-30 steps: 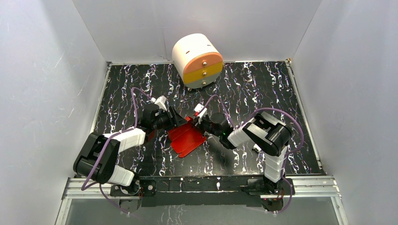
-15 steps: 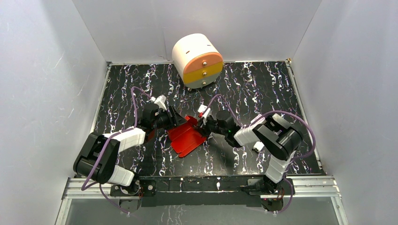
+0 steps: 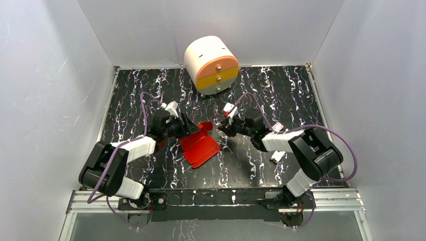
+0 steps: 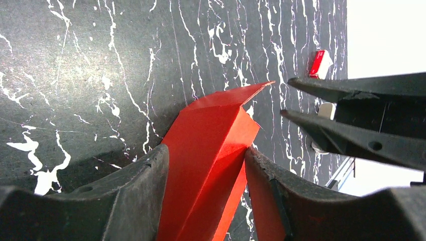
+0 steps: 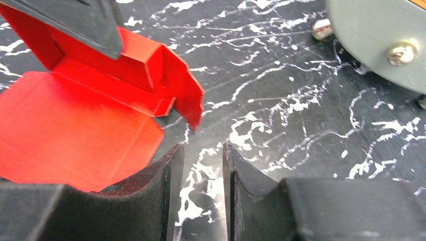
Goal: Fold the paper box
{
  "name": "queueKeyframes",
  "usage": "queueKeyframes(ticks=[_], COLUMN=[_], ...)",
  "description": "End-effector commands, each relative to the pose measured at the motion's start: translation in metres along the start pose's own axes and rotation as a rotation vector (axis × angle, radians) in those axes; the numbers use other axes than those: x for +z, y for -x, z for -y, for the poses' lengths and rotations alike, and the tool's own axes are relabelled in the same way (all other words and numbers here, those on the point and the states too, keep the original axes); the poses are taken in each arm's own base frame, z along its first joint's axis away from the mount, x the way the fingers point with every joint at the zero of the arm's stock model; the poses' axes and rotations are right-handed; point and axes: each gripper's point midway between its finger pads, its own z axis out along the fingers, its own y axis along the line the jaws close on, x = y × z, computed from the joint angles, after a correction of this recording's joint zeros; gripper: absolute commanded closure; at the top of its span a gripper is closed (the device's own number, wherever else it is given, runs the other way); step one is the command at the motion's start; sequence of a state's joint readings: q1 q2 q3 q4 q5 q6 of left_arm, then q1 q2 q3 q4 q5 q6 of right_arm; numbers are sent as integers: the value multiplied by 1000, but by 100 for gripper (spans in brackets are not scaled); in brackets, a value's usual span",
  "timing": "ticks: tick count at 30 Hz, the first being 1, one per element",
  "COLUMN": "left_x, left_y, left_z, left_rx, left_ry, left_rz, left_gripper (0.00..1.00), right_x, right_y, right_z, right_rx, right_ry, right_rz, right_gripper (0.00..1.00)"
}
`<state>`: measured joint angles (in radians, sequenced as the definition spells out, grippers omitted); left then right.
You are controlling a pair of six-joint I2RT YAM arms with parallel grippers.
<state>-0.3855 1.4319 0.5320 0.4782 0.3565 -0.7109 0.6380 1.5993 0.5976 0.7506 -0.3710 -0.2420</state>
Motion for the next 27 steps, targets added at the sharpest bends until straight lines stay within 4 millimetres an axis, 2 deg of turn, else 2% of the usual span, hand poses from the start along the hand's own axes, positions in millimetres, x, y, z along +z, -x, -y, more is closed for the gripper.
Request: queueKeyframes(ticks=[1, 8, 13, 18, 27], left_x=[0, 1, 0, 1, 2], left_y=[-2, -3, -3, -3, -3], left_z=[-3, -2, -1, -2, -5], left_rx=[24, 26, 29, 28, 24], left_ry=[17, 11, 6, 9, 18], left_rz=[-20, -25, -24, -24, -20], left_gripper=[46, 47, 47, 47, 48], right_x=[0, 31, 54, 59, 46], right_y=[19, 17, 13, 9, 3], right_z=[24, 45, 46, 27, -13], right_rx=[-42, -103, -148, -172, -122], right_ry=[-17, -2, 66, 200, 390], right_rz=[28, 12, 27, 36, 36], right_gripper=[59, 63, 64, 65, 68])
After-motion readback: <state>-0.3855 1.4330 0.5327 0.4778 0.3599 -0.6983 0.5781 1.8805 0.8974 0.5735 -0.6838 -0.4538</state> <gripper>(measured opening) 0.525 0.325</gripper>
